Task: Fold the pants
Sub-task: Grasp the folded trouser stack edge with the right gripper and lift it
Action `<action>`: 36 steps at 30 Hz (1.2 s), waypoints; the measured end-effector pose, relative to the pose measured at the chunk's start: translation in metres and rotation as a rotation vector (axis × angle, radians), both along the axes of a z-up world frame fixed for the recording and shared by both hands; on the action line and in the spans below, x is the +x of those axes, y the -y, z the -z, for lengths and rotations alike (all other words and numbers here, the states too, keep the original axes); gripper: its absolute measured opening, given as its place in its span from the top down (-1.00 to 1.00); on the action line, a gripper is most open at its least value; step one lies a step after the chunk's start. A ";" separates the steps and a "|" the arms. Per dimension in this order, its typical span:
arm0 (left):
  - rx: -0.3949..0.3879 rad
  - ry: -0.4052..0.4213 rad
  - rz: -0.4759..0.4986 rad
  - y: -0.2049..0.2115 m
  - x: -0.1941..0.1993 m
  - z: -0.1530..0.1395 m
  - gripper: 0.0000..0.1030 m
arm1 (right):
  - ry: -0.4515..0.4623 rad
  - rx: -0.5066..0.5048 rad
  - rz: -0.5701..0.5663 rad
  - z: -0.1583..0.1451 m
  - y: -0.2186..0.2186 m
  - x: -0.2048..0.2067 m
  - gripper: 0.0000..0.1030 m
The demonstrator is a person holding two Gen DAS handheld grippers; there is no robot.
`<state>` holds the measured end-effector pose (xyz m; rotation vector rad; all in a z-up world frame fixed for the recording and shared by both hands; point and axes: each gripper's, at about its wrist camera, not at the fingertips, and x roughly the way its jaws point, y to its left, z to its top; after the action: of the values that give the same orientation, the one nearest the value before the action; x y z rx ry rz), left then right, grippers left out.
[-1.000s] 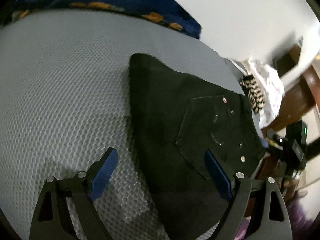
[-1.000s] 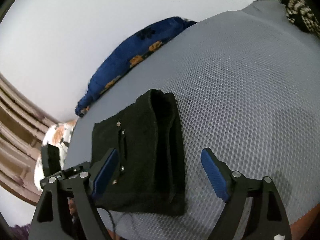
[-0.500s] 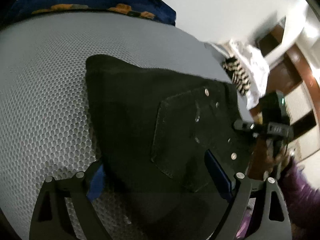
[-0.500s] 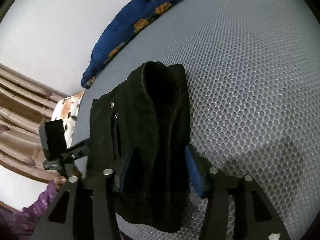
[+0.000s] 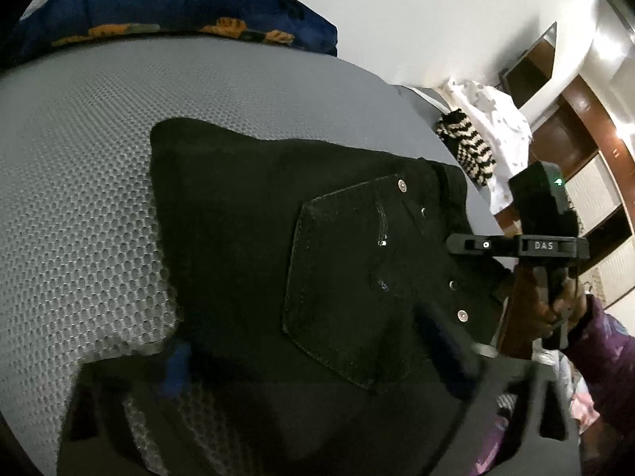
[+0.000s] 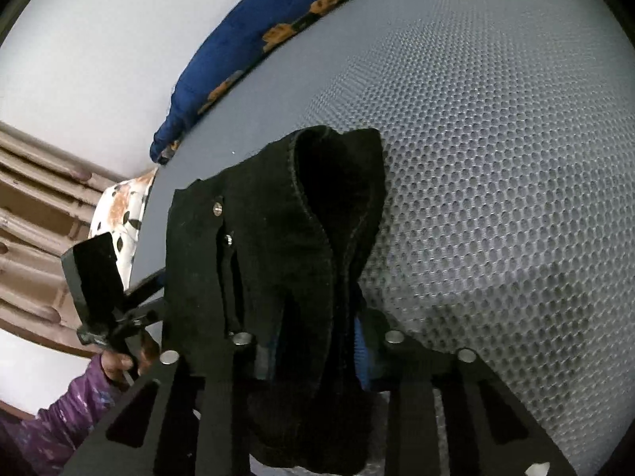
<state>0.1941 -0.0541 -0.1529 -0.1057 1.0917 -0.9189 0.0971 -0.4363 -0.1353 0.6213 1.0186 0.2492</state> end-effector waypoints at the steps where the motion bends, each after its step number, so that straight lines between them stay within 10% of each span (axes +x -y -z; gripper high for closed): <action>1: 0.010 0.003 -0.022 -0.005 0.001 0.001 0.13 | 0.007 0.011 0.012 0.000 -0.001 -0.001 0.53; 15: -0.063 -0.016 -0.112 -0.075 -0.002 -0.007 0.46 | 0.046 0.202 0.039 0.016 -0.043 -0.017 0.55; 22: -0.069 -0.118 -0.141 -0.102 0.008 0.013 -0.12 | 0.045 0.024 -0.008 0.009 -0.060 -0.007 0.10; 31: -0.053 -0.095 0.044 -0.054 0.002 0.010 -0.39 | 0.009 0.020 -0.094 0.014 -0.076 0.010 0.35; 36: -0.002 0.006 -0.026 -0.063 -0.008 0.004 0.31 | 0.042 0.007 -0.055 0.010 -0.081 -0.002 0.49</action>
<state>0.1863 0.0091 -0.1564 -0.1180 1.0813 -0.8967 0.0948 -0.3554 -0.1450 0.5932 0.9953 0.3128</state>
